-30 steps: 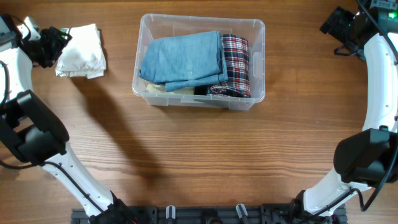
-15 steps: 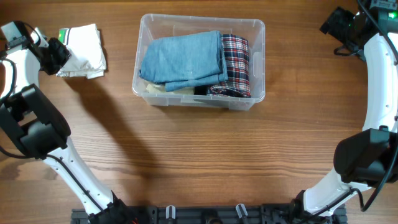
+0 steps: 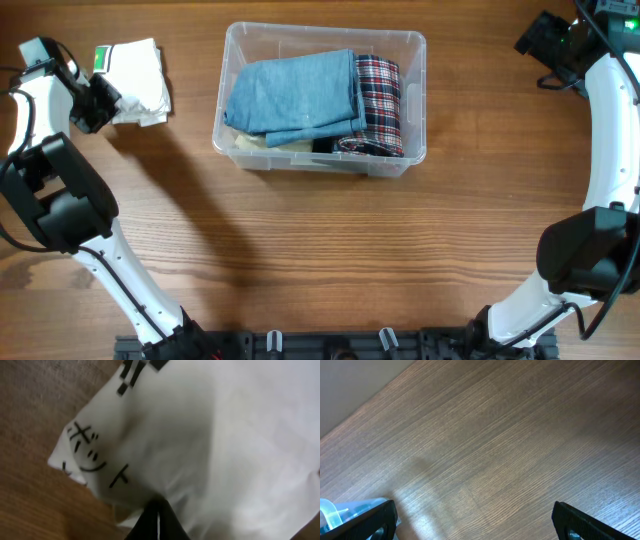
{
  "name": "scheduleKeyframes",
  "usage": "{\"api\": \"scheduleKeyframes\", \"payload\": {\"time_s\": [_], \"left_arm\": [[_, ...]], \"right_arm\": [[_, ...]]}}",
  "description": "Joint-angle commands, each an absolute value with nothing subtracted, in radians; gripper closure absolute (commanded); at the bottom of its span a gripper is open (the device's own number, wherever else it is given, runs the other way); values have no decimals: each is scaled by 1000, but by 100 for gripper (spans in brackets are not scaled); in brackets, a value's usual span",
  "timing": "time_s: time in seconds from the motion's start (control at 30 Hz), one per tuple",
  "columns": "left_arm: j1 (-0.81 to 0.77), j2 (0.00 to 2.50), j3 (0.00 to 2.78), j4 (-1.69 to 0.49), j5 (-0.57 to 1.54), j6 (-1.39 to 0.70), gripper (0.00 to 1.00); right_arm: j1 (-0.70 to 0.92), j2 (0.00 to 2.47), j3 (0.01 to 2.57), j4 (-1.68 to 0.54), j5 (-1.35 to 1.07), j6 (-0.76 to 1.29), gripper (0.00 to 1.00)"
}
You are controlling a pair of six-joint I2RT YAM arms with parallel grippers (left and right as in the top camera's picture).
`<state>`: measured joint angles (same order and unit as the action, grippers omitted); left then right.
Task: Pack container
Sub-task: 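Grasp the white printed shirt with the left gripper, then lift the white shirt with the left gripper and move it toward the box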
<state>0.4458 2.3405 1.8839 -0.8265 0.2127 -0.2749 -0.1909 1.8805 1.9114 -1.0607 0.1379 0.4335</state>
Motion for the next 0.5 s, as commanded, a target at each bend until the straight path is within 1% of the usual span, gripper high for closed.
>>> {"api": "scheduleKeyframes", "payload": {"time_s": [0.0,0.2,0.3,0.47], "left_arm": [[429,2355,1882,-871,189,-271,96],[375,2355,1882,-879,255,-270,96],[344,2355,1882,-851,249,-270,96],[339,2348,1884,-849,246,-270,96]], "right_arm": [[-187,1893,1905,-1058,133,447,0],[-187,1893,1905,-1058,133,447,0],[-187,1893,1905,-1058,133,447,0],[-187,1893,1905,-1058,133,447,0]]}}
